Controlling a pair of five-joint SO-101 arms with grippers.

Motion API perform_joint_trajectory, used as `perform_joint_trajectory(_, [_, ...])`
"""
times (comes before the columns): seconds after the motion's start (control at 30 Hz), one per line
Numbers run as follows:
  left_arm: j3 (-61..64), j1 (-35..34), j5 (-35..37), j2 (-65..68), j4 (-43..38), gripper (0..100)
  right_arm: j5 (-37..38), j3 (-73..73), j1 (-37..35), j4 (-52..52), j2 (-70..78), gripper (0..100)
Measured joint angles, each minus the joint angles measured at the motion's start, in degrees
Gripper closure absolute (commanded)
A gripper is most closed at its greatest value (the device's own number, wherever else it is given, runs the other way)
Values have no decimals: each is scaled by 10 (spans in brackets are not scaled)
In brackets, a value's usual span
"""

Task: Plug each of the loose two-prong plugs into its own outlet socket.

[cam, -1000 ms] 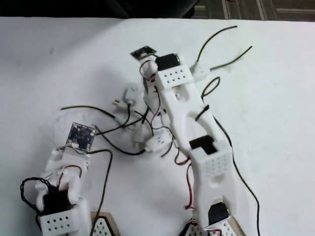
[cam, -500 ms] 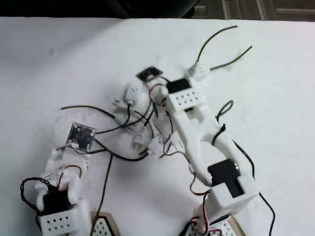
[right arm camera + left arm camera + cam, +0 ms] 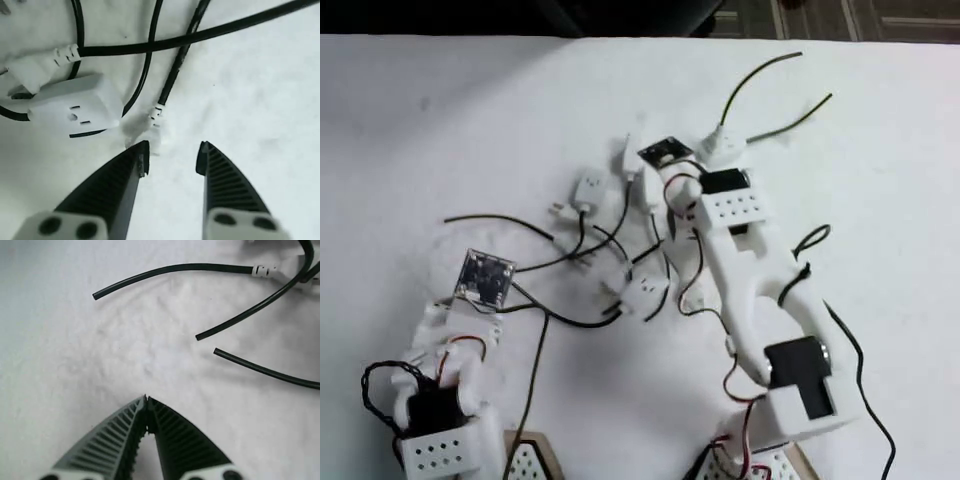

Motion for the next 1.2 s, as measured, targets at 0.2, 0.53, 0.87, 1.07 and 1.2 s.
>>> perform_joint_trajectory(0.2, [0, 0, 0, 0, 0, 974, 0, 18, 7, 33, -34, 876])
perform_joint_trajectory(0.53, [0, 0, 0, 0, 0, 974, -33, 142, -2, -95, -34, 878])
perform_joint_trajectory(0.87, [0, 0, 0, 0, 0, 974, -41, 144, -55, -99, -57, 875])
perform_joint_trajectory(1.07, [0, 0, 0, 0, 0, 975, -41, 145, -62, -100, -12, 875])
perform_joint_trajectory(1.2, [0, 0, 0, 0, 0, 975, -41, 128, -55, -99, 17, 875])
